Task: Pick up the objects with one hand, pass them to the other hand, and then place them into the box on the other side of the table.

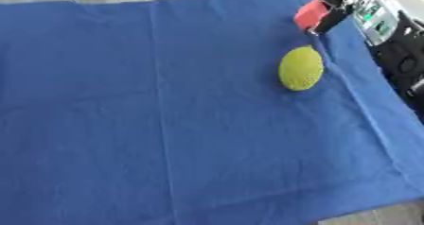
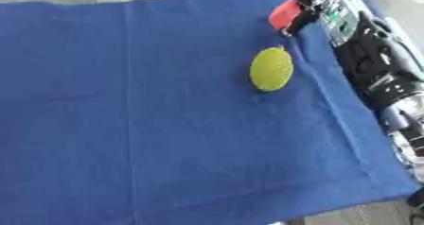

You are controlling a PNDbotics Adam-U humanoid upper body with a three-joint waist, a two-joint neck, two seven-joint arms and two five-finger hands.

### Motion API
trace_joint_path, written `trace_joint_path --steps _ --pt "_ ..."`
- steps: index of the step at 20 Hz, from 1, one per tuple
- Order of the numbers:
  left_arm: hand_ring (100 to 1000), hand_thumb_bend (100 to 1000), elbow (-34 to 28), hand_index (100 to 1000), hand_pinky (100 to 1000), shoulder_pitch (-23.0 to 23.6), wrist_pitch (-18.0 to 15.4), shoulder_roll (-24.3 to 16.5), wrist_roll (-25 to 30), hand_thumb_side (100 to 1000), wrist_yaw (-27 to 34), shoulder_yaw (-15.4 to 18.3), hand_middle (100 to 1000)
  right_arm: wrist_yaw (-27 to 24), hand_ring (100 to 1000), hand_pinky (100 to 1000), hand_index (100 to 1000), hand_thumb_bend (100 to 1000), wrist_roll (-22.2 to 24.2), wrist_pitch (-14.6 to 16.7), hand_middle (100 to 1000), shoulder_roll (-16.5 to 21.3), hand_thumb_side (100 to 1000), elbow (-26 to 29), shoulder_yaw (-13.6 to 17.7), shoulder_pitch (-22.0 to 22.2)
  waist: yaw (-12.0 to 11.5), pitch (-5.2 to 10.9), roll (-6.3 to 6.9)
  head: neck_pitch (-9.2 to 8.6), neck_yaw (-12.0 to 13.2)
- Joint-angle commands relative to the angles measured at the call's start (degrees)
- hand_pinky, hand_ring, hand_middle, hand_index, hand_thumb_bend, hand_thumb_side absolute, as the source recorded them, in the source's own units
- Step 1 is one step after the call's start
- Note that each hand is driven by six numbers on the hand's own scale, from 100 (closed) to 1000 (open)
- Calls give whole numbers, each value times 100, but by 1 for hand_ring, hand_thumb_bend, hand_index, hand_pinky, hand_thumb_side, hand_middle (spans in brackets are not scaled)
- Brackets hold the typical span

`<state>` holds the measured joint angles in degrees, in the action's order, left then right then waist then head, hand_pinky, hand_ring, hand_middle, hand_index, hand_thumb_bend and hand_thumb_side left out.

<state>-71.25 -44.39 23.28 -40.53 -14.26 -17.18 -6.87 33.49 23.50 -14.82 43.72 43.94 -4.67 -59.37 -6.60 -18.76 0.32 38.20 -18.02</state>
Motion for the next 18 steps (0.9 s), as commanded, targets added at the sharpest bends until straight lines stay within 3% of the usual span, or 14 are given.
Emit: trace_joint_path --steps 1,9,18 --pt "712 167 -65 722 823 -68 -7 -265 -7 386 -18 75 642 -105 713 826 663 269 -40 -34 616 304 108 205 -2 -53 9 201 3 4 21" --pt "711 162 -80 723 823 -82 -25 -286 11 385 -14 62 640 -590 685 814 650 250 -85 -31 597 447 105 781 -107 176 32 274 -7 47 75" --pt "709 158 -237 724 822 -122 -66 -307 57 378 38 17 639 -1479 658 802 651 228 -507 -170 586 406 106 1806 -287 572 26 362 19 93 151"
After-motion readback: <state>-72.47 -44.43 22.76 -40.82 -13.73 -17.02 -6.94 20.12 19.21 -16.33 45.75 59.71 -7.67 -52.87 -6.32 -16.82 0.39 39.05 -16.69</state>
